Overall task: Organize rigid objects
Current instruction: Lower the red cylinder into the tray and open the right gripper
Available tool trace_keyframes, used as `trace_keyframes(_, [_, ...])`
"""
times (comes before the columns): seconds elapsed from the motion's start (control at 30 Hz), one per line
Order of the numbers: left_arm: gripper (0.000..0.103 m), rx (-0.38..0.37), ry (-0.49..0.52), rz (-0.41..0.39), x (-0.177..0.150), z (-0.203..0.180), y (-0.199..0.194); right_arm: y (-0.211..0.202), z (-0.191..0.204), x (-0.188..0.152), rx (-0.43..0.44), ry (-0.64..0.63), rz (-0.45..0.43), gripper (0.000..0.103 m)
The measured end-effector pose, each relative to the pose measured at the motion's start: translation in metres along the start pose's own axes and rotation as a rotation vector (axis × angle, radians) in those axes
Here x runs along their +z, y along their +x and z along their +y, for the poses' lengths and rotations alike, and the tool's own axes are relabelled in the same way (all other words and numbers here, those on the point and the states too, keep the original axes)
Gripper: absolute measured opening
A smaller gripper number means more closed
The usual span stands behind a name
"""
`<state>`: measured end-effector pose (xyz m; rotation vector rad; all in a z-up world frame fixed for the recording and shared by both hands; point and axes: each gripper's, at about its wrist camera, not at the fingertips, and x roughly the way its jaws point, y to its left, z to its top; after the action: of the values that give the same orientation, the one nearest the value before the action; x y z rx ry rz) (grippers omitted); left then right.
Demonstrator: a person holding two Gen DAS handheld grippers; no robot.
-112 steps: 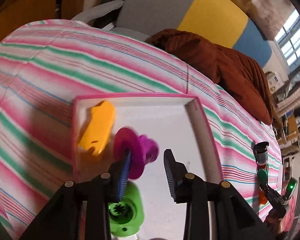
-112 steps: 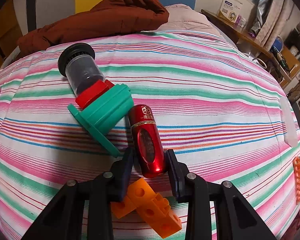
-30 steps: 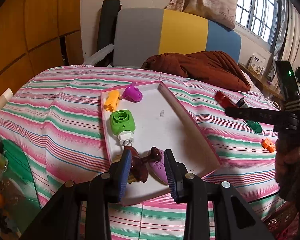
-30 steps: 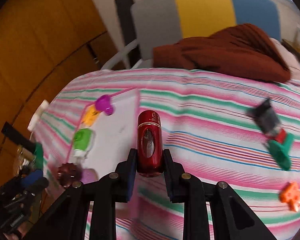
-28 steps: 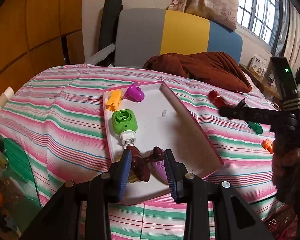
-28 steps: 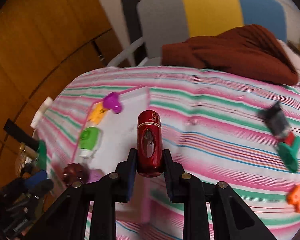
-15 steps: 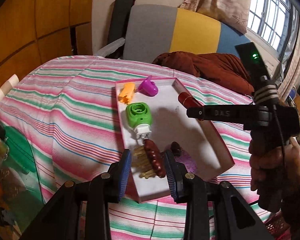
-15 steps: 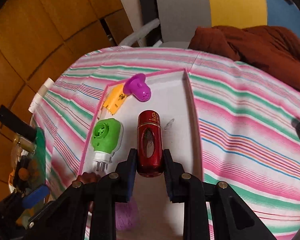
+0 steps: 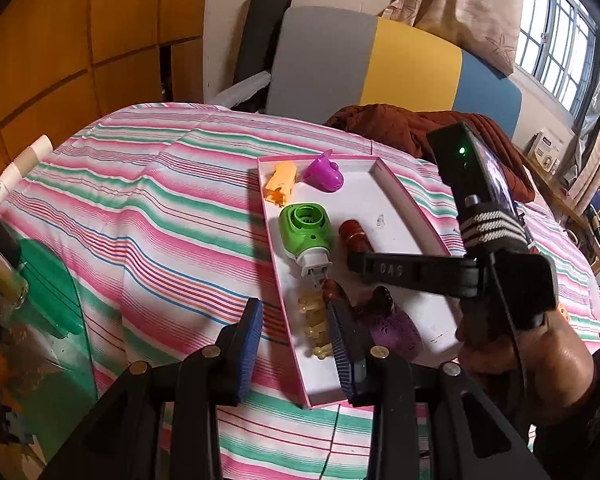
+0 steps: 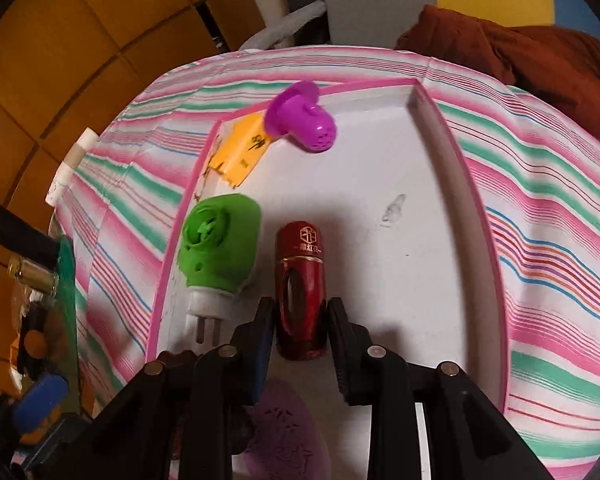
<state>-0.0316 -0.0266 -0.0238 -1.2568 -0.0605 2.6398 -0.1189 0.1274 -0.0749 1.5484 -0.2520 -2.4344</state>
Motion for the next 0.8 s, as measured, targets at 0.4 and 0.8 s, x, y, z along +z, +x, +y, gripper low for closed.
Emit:
trace_keyframes(0.4, [0.033, 0.01, 0.015, 0.007, -0.003, -0.003, -0.002, -0.006, 0.006, -0.009, 0.061, -0.031, -0.012, 0.036])
trace_keyframes(0.8, [0.033, 0.007, 0.043, 0.005, -0.004, -0.012, -0.007, -0.055, -0.014, -0.014, 0.039, -0.049, -0.139, 0.055])
